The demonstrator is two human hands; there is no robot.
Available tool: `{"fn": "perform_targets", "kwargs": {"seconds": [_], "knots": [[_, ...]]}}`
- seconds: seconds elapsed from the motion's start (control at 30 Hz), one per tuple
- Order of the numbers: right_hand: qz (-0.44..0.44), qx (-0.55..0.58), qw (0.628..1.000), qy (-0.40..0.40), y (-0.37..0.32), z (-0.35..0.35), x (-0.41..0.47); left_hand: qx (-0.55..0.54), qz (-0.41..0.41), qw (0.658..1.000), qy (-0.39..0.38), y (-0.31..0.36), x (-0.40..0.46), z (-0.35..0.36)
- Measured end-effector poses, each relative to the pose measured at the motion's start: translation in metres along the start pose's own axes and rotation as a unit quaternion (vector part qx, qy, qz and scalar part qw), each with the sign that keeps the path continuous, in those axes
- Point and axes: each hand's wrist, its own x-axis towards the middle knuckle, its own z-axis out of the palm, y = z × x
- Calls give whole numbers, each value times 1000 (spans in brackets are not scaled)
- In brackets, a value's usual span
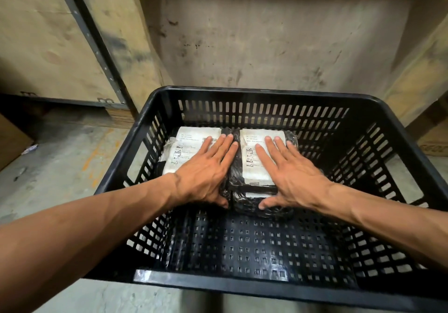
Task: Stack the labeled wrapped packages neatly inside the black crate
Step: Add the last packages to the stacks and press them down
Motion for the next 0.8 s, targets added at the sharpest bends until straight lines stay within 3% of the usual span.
{"fn": "perform_targets", "kwargs": {"seconds": [0.3, 0.5, 0.7, 0.8], "knots": [[6, 5, 1000, -12, -6, -14, -7, -4, -9, 1000, -10, 5, -8, -13], [13, 19, 1000, -6, -13, -19, -14, -28, -75, 997, -17, 3, -22, -14], [8, 21, 999, -23, -12, -31, -21, -33, -91, 995, -23, 4, -23, -20], [-2, 65, 998, -15, -11, -41, -37, -91, -108, 989, -50, 13, -30, -40]]}}
